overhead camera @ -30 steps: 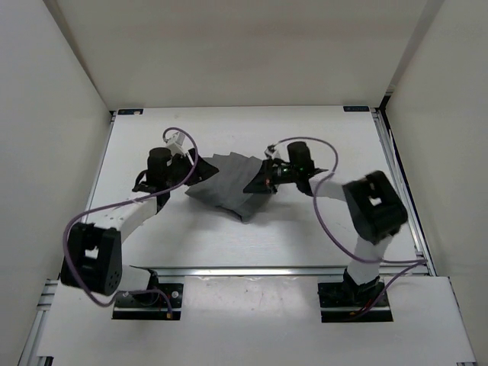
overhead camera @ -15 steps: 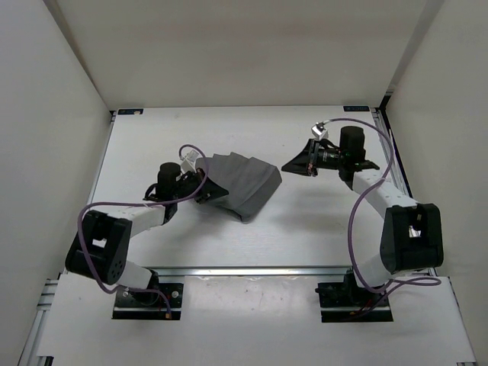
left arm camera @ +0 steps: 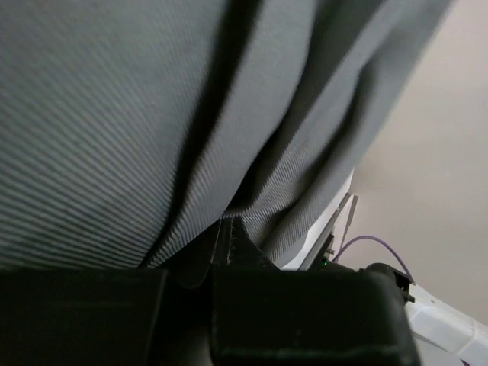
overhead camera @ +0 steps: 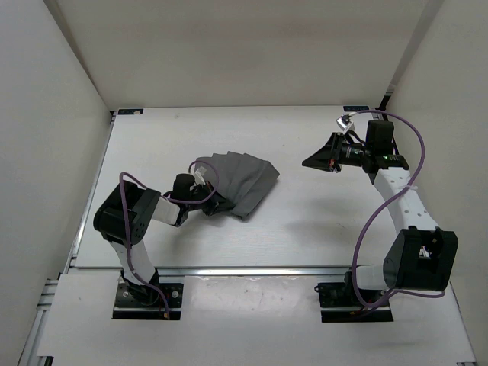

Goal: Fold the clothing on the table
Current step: Fold the skirt

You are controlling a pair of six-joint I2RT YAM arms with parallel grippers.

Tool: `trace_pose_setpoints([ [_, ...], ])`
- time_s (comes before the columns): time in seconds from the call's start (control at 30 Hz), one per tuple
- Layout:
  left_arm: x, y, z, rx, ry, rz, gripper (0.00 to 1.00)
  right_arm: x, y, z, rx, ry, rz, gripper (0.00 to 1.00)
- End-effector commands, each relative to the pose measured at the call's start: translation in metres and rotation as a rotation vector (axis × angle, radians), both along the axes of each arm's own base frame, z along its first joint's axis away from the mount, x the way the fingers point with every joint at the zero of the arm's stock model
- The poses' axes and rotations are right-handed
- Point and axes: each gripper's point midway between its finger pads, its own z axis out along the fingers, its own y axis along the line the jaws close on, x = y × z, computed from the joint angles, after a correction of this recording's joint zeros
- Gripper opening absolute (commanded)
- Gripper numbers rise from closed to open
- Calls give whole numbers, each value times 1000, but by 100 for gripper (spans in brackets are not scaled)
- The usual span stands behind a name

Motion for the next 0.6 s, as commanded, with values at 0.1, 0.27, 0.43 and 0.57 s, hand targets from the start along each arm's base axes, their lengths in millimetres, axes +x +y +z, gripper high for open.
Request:
trace_pose_setpoints([
  [0.1,26,-20,53,-45,-174,1,0,-7,0,12,-3,-39,35,0],
  [0.27,48,-18,156,-92,-409,17,1,-7,2,4,28,-32,39,0],
  [0.43,67,53,163,-1,-420,204,6,-8,-6,-6,61,-15,15,0],
  [0.57,60,78,113,11,-266,232,1,-4,-9,-4,80,-18,20,0],
])
